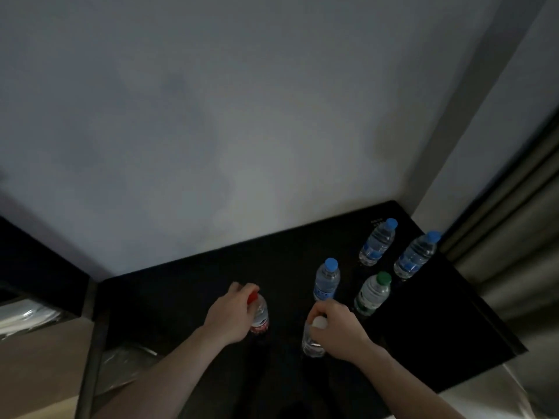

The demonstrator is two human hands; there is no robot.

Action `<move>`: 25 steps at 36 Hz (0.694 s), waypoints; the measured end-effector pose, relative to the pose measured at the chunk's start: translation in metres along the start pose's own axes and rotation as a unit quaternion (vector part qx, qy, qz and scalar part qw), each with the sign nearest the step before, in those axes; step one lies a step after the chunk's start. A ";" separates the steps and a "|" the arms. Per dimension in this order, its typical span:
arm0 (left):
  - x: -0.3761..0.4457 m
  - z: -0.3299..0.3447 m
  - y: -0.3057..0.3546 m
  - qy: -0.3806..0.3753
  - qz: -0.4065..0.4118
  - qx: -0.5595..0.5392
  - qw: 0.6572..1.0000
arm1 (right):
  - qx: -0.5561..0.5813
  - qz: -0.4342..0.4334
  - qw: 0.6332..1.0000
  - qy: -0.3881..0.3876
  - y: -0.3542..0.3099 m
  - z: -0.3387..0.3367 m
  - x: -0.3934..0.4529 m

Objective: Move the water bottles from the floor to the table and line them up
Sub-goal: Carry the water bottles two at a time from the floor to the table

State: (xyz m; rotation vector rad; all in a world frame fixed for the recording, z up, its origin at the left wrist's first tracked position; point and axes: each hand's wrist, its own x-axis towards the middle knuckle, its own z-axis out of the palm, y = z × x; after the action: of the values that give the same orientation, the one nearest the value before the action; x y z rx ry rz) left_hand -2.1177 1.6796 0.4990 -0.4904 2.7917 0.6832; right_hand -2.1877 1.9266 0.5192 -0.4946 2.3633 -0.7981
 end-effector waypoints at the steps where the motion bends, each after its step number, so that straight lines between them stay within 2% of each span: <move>1: 0.001 0.002 -0.002 -0.002 0.001 -0.012 1.000 | 0.001 0.003 1.000 -0.007 0.001 0.000 0.001; 7: 0.000 0.012 -0.013 -0.003 -0.002 -0.045 0.999 | 0.025 0.021 0.999 -0.004 0.007 0.004 0.003; 14: -0.011 0.008 -0.008 0.047 0.020 -0.026 0.998 | 0.025 0.028 0.999 0.004 0.003 0.006 -0.002; 19: -0.025 -0.005 -0.006 0.058 0.024 -0.036 0.997 | -0.026 0.030 0.999 0.001 -0.004 0.003 -0.011; 25: -0.069 -0.029 -0.022 0.094 0.026 -0.049 0.994 | -0.076 0.035 0.995 0.044 -0.030 0.007 -0.023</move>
State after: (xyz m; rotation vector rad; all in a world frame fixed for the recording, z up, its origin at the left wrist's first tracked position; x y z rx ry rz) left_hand -2.0503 1.6655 0.5356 -0.5276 2.9654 0.8295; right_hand -2.1615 1.9128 0.5438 -0.4431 2.5216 -0.6224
